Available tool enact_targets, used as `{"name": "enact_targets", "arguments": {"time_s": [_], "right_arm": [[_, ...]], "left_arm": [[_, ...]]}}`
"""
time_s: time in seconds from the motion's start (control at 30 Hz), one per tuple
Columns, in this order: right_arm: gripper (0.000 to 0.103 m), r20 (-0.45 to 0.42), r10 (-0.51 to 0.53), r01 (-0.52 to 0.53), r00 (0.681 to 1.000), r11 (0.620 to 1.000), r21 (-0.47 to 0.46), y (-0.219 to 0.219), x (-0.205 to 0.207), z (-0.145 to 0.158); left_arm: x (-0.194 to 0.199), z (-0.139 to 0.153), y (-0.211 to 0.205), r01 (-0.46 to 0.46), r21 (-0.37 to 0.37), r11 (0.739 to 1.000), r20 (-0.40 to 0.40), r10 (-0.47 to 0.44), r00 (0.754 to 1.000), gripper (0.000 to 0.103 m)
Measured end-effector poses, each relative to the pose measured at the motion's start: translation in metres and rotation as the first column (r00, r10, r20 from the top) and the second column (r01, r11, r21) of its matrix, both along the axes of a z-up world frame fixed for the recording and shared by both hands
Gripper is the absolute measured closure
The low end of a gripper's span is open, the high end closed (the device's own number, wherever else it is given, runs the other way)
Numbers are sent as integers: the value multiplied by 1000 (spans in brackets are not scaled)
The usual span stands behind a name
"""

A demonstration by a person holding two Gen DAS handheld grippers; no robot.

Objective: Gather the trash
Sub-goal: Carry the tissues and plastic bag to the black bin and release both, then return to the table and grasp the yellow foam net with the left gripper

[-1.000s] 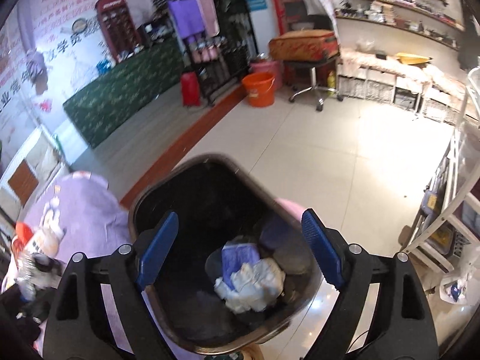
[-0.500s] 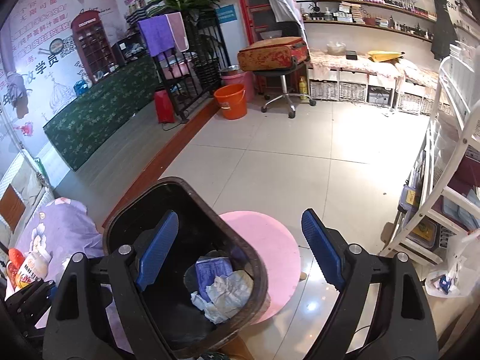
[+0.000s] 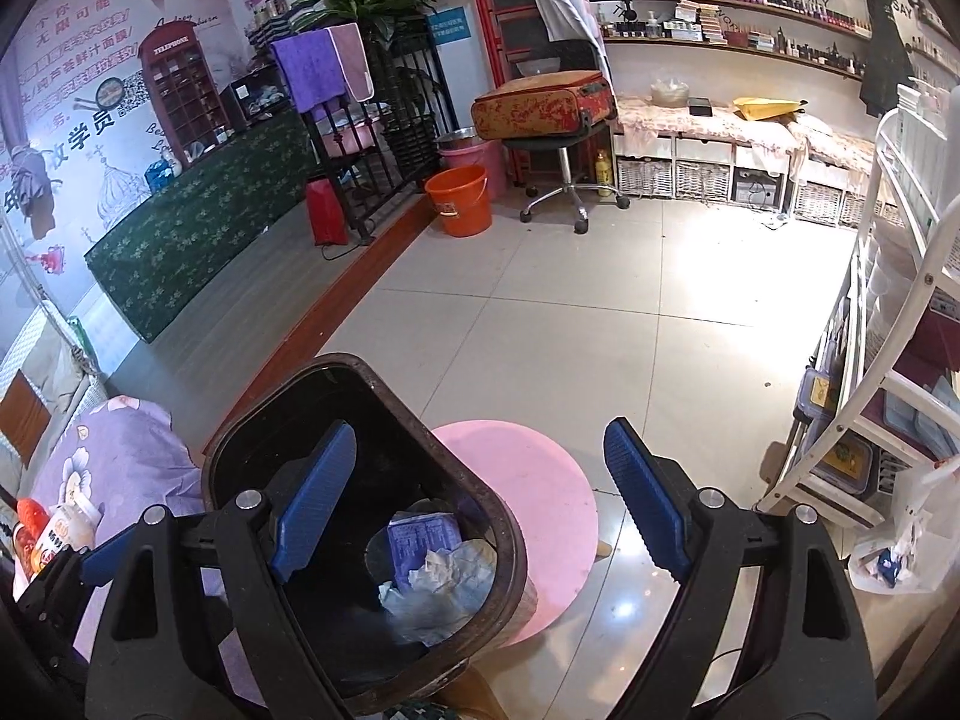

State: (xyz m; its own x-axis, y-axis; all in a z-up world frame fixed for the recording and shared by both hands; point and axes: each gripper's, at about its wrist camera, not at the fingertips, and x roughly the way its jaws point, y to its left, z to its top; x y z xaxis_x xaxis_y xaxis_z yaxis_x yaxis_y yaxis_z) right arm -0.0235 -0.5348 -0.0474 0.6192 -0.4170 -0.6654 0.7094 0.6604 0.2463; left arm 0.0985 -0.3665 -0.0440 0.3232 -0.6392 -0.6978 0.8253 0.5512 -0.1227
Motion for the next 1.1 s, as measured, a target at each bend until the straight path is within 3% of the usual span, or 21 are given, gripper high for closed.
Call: {"name": "enact_targets", "arguments": {"time_s": [0.3, 0.5, 0.7, 0.8, 1.1], "right_arm": [[13, 14, 119, -118, 993, 993, -27, 27, 17, 6], [10, 25, 243, -241, 970, 969, -58, 65, 40, 12], [9, 27, 369, -367, 929, 929, -55, 109, 65, 15], [9, 22, 448, -446, 894, 893, -58, 139, 79, 18], [9, 8, 624, -622, 782, 780, -66, 215, 110, 25]], "left_arm": [[14, 8, 53, -111, -73, 991, -54, 107, 993, 6], [12, 16, 106, -238, -65, 969, 5, 239, 971, 6], [5, 22, 161, -381, -43, 923, 83, 384, 920, 6], [5, 21, 186, -431, -40, 902, 73, 432, 899, 6], [9, 20, 268, -593, -45, 804, 43, 594, 803, 6]]}}
